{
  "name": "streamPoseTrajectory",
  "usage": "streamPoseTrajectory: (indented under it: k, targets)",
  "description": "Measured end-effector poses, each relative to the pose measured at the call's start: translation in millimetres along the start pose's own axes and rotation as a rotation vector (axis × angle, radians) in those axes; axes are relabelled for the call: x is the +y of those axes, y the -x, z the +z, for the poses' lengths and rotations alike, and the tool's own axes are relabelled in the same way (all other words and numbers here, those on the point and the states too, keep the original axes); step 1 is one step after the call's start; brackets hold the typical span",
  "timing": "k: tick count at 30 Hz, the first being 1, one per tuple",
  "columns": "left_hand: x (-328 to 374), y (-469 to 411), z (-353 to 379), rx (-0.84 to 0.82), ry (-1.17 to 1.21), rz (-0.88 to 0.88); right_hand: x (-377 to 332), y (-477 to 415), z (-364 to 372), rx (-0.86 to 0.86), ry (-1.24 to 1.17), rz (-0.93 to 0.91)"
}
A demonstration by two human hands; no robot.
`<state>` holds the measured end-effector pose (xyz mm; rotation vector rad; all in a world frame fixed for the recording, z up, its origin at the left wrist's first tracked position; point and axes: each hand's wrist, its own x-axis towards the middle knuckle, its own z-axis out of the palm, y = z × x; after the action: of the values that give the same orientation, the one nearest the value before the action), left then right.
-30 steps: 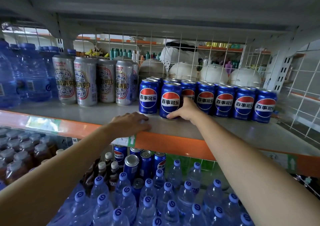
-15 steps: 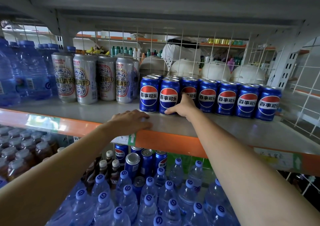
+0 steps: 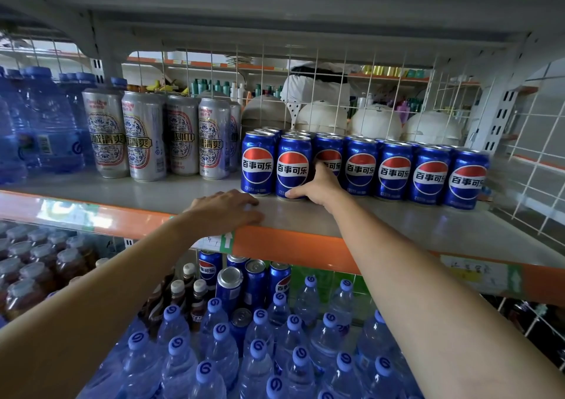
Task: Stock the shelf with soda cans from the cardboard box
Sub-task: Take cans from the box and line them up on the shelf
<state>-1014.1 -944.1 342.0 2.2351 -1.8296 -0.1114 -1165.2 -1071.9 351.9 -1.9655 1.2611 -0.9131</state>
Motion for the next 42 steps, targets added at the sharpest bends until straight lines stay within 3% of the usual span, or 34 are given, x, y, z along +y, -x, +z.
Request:
streamPoseTrajectory:
  k: [16, 24, 35, 42]
  targets:
    - [-0.9, 4.1, -0.2, 0.019, 0.014, 0.023, -6.0, 15.6, -2.1, 0.008, 0.090, -0.011]
    - [2.7, 7.6, -0.4, 0.033, -0.026, 0.013, 5.4, 43.9, -32.7, -0.004, 0.545, -0.047]
    - [40.5, 34.4, 6.7, 0.136, 0.070, 0.051, 39.3, 109.2, -83.6, 0.060, 0.745, -0.223]
    - [76.0, 43.5, 31.5, 0.119, -0.067, 0.137, 68.6, 142.2, -109.1, 0.005, 0.869, -0.211]
